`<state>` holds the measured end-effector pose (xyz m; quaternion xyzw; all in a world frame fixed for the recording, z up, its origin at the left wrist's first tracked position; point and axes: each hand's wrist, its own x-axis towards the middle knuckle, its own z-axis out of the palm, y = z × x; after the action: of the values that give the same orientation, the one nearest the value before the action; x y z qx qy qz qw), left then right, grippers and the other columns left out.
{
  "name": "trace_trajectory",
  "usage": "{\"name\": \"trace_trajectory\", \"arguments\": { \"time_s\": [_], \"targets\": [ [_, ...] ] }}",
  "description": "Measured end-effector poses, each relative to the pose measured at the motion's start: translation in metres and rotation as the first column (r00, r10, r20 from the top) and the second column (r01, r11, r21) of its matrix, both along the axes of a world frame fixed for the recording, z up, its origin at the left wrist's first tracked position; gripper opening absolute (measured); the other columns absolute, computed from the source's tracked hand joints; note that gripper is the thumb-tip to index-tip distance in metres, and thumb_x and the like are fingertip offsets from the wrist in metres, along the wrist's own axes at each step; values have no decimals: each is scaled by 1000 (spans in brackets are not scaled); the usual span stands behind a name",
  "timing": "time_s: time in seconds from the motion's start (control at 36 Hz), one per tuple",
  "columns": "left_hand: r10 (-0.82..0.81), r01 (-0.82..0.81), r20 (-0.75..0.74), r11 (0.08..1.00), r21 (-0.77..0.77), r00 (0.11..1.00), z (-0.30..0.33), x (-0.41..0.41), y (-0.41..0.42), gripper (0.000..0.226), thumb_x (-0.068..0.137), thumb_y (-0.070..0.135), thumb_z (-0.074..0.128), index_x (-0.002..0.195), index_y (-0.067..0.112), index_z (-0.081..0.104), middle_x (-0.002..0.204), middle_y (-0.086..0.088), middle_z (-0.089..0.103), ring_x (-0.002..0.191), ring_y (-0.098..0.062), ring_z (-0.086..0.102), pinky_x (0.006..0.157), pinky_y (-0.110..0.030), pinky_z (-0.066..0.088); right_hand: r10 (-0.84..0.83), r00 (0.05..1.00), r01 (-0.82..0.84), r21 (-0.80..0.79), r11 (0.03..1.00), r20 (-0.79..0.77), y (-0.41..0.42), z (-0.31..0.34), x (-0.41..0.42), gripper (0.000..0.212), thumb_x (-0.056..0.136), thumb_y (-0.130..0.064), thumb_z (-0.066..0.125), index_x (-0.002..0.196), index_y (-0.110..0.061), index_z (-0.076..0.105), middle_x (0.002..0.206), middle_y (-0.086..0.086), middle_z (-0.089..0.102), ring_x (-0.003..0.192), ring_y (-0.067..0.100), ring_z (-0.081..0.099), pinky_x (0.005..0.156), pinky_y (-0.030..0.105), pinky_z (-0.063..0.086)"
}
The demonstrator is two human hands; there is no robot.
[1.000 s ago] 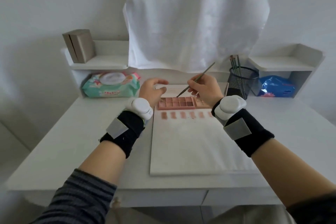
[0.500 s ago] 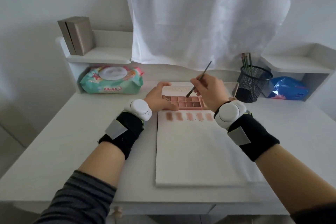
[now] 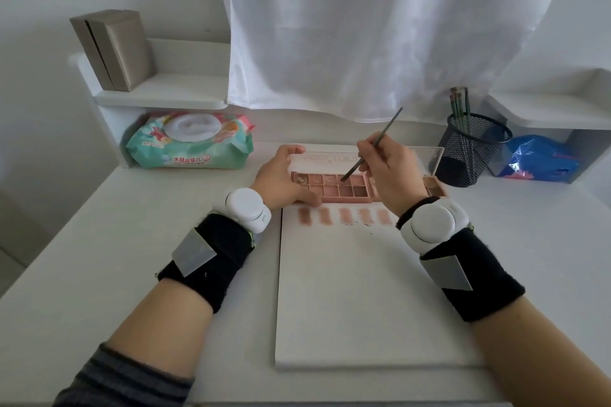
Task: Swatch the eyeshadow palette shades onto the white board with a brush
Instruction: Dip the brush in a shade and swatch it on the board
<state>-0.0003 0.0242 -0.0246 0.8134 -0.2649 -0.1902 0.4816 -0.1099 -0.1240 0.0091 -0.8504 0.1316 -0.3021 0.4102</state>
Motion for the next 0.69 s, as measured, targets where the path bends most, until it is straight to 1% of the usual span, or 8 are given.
{"name": "trace_trajectory", "arguments": {
  "time_s": [0.08, 0.14, 0.25, 0.36, 0.44, 0.5, 0.58, 0.69],
  "targets": [
    [1, -1, 16, 1000, 6, 1000, -1, 2, 0, 104, 18, 47, 75, 113, 37, 35, 127, -5, 46, 118, -24, 49, 102, -43, 42, 5, 999, -5, -3, 1000, 44, 1, 0, -1, 18, 95, -21, 49, 77, -19, 53, 65, -3, 58, 61, 10, 54, 61, 20, 43],
    [1, -1, 25, 1000, 11, 1000, -2, 3, -1, 105, 17, 48, 74, 113, 37, 35, 126, -4, 45, 118, -23, 49, 102, -43, 41, 5, 999, -3, -24, 1000, 44, 0, -2, -1, 17, 95, -20, 51, 78, -17, 54, 65, -3, 58, 61, 13, 55, 59, 17, 41],
    [-4, 4, 30, 1000, 7, 1000, -1, 3, 0, 109, 16, 48, 73, 117, 35, 35, 120, -1, 43, 120, -21, 45, 105, -42, 38, 31, 999, -31, 13, 999, 28, 0, 0, -4, 22, 95, -19, 50, 73, -21, 52, 64, 1, 56, 62, 20, 52, 62, 32, 45],
    [-8, 8, 29, 1000, 3, 1000, -1, 3, 1, 124, 15, 49, 73, 130, 27, 31, 118, 0, 43, 119, -23, 45, 103, -43, 40, 41, 998, -41, 5, 999, 42, 1, 1, -6, 23, 95, -19, 50, 72, -22, 51, 64, 7, 56, 61, 23, 51, 63, 35, 44],
    [-6, 5, 35, 1000, 1, 999, -2, 2, 1, 124, 17, 49, 73, 131, 29, 28, 114, 2, 43, 116, -25, 45, 102, -44, 40, 28, 995, -28, -2, 1000, 97, 2, 0, -8, 22, 96, -18, 49, 74, -22, 50, 66, 9, 58, 65, 27, 54, 64, 34, 44],
    [-4, 4, 28, 1000, -6, 1000, -3, 2, 2, 123, 18, 49, 73, 131, 30, 28, 110, 6, 43, 115, -24, 45, 101, -44, 41, 31, 990, -30, -4, 1000, 140, 3, -2, -9, 21, 96, -17, 49, 75, -24, 50, 66, 4, 58, 64, 20, 55, 65, 32, 45],
    [-4, 4, 19, 1000, -4, 1000, -2, 2, 2, 118, 21, 44, 76, 128, 32, 29, 102, 16, 41, 116, -25, 46, 101, -43, 41, 44, 987, -40, -27, 999, 156, 4, -4, -8, 17, 95, -16, 50, 79, -20, 53, 68, 4, 60, 63, 7, 54, 66, 24, 44],
    [2, -2, 15, 1000, -11, 1000, -2, 2, 1, 106, 27, 36, 81, 119, 36, 28, 100, 17, 40, 115, -24, 47, 100, -44, 42, 57, 990, -49, -67, 997, 127, 4, -8, -7, 17, 95, -18, 50, 78, -20, 53, 62, -4, 57, 60, 11, 53, 59, 18, 40]
  ]
}}
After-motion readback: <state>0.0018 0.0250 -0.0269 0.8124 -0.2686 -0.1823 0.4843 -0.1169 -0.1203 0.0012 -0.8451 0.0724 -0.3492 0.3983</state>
